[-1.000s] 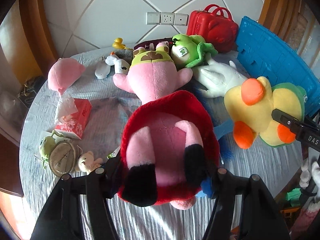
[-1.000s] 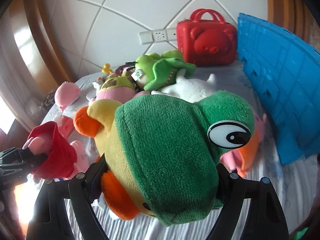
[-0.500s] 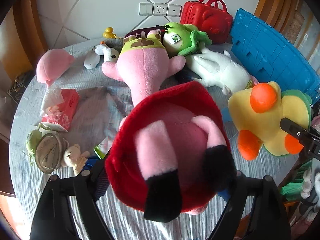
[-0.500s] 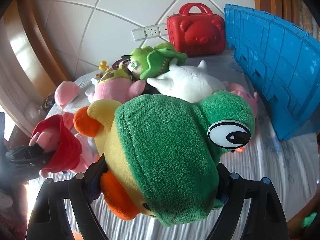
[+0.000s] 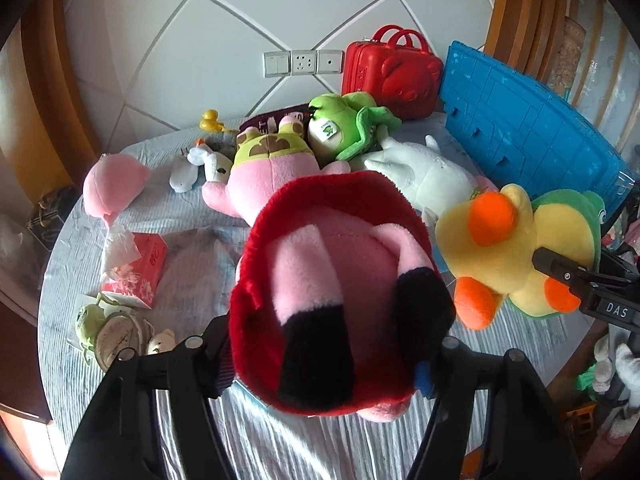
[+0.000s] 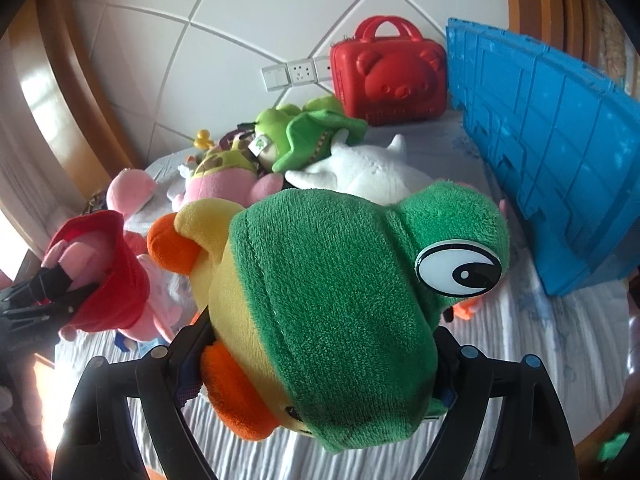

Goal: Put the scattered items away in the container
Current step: 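Carry Peppa Pig and the duck toward the blue crate with both tools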

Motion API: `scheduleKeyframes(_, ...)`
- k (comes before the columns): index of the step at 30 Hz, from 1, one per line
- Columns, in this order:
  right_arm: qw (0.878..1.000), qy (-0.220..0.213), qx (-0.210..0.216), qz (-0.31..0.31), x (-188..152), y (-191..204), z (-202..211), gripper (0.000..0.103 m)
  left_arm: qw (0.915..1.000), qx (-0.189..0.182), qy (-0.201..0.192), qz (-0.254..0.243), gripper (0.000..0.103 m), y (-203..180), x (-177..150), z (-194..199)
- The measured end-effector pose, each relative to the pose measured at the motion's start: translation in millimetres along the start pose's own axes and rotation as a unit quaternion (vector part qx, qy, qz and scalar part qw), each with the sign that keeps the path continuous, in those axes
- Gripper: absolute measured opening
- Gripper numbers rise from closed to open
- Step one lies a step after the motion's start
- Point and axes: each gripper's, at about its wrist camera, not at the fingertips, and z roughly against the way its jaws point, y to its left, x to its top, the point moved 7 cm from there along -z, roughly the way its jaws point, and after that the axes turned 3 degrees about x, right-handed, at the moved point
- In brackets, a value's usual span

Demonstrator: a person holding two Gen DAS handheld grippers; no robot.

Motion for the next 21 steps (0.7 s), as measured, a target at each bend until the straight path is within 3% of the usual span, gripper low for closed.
scheduleKeyframes(10,0.997,-0.035,-0.056,-0.026,-35.5,-5.5,71.1,0.086,0.9963,-0.057,-0.024,-0.06,0.066,-34.7,-18.5,40.7)
scheduleKeyframes(21,0.99,-0.061,-0.105,-0.078,-80.3,-57.1,141.3,0.086,0.9882,-0.102,-0.03,-0.11,0.066,-113.4,-35.5,67.3)
